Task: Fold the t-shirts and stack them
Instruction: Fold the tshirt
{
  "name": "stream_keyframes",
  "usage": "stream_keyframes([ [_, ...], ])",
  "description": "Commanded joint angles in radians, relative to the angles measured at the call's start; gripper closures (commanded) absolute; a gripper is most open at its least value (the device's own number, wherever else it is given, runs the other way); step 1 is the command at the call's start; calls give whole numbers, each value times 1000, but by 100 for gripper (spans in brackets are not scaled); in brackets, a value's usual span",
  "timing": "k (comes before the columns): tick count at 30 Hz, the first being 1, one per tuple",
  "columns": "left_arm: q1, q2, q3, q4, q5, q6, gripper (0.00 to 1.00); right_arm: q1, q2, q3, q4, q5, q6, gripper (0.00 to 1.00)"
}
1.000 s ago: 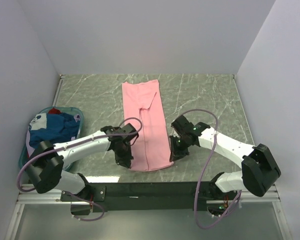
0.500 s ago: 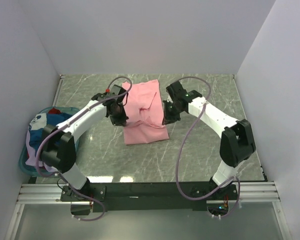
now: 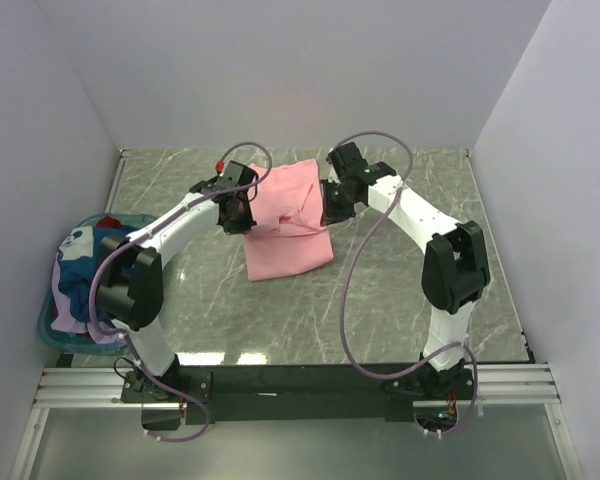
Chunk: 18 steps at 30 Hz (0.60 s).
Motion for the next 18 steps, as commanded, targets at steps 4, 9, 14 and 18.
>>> stream_keyframes([
  [4, 23, 64, 76, 118, -47, 61, 99, -18, 72, 68, 66, 11, -63, 100],
  [9, 30, 121, 94, 170, -44, 72, 99, -32, 122, 74, 113, 2, -68, 100],
  [14, 35, 191, 114, 207, -59, 69, 99, -41, 180, 79, 163, 13, -85, 100],
  [18, 37, 208, 111, 248, -76, 72, 99, -49, 198, 51, 210, 22, -94, 100],
])
